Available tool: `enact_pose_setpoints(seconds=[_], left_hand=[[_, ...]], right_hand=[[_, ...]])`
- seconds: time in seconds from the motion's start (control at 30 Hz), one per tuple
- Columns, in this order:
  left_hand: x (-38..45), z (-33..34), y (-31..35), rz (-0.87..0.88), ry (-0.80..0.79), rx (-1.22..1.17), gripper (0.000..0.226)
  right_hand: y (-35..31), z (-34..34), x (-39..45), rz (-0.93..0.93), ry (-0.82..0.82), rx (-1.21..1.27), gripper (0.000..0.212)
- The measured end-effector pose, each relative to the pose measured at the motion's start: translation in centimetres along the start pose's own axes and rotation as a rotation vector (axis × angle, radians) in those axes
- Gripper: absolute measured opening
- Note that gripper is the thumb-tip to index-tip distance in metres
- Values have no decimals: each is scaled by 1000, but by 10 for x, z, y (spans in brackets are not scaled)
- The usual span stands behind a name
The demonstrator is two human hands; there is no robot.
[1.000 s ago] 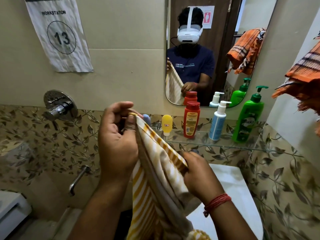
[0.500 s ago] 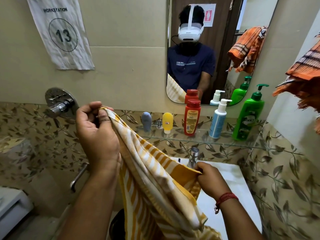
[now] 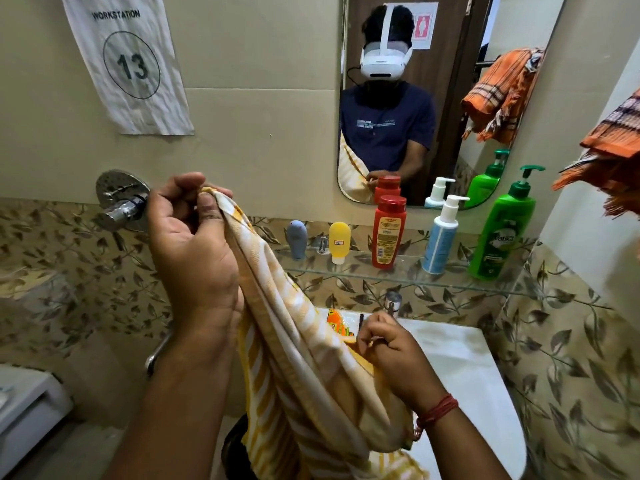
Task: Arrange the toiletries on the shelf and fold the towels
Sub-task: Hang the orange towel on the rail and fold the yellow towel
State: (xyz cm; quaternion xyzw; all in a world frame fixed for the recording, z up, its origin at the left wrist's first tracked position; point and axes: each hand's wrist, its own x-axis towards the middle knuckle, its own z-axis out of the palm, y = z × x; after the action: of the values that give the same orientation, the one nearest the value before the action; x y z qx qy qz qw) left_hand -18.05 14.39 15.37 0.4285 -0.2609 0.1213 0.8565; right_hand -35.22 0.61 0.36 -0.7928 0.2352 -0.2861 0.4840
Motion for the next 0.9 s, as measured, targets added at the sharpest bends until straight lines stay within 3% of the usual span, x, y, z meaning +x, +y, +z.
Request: enact_pose_setpoints(seconds=[0.17, 0.27, 0.4, 0.5, 0.7, 0.9], left_hand=[[10, -10, -4, -10, 91, 38, 28], [17, -14, -11, -19, 139, 43, 26], [20, -15, -13, -34, 163, 39, 27], [18, -13, -12, -33, 180, 52, 26], [13, -17, -20, -54, 140, 169, 28], [2, -17, -27, -29, 73, 277, 31]], right_hand=[[11, 0, -11, 43, -198, -16, 19], [8, -4, -12, 65, -361, -32, 63], [6, -4, -16, 51, -494, -155, 40], [11, -2, -15, 28, -482, -190, 38], [27, -16, -3, -4, -350, -521, 26], [49, -21, -2, 74, -281, -529, 25]])
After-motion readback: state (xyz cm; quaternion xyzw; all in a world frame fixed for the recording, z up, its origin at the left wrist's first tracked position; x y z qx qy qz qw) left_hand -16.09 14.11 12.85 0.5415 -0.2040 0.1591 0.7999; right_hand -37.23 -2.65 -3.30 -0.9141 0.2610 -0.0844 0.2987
